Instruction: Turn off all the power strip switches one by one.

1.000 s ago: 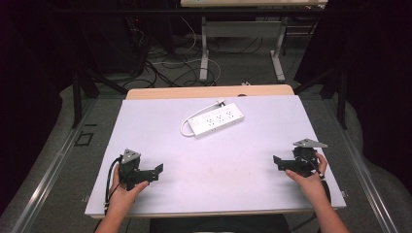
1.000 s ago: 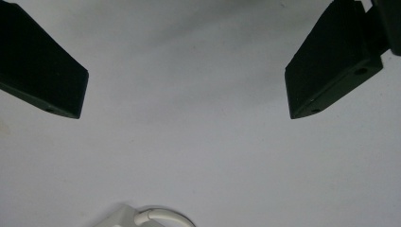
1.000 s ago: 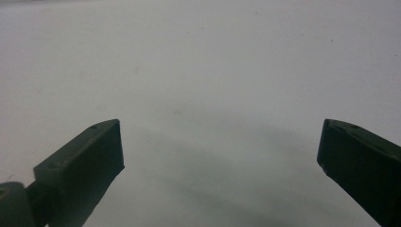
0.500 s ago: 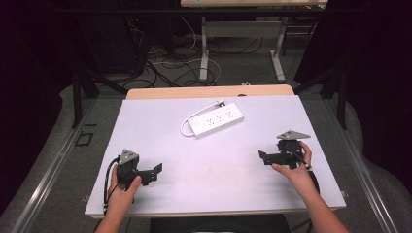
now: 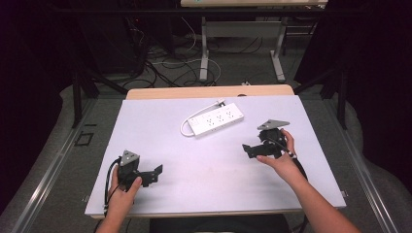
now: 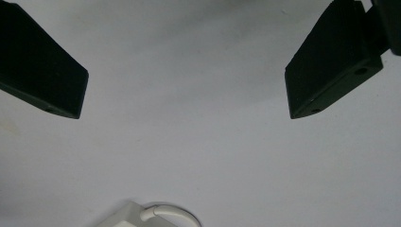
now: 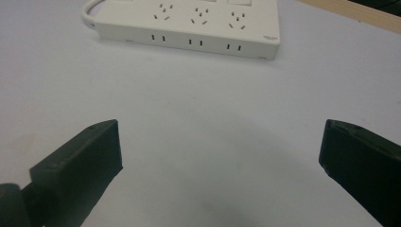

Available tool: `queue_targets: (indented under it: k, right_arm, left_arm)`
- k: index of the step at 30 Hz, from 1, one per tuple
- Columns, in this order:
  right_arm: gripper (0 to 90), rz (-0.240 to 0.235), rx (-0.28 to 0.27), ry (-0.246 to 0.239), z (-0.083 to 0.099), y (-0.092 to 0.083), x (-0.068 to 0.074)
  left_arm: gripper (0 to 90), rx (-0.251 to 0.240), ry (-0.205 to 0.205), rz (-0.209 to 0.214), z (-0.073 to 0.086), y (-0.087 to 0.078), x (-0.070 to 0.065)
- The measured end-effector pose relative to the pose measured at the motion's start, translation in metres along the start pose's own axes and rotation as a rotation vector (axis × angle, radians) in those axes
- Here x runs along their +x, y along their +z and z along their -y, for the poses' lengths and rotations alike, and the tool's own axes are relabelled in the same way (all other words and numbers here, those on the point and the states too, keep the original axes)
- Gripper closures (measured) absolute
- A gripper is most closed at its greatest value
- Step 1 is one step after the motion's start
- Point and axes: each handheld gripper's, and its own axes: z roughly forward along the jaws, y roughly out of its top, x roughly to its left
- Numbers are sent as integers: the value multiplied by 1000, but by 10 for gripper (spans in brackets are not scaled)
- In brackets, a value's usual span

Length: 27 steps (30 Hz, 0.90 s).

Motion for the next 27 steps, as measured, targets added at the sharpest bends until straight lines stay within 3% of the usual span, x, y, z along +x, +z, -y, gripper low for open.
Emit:
queue_targets:
  k: [5,11,27]
  right_arm:
    - [0,-20,6,-34,-17,4,8]
    - [0,-40,12,-67,-35,8,15]
    - [21,-47,41,-95,-75,29,24]
  left_arm:
    - [2,20,6,11,0,-1,-1]
    - [2,5,9,3,1,0,-2]
    - [2,3,3,1,1,-1,-1]
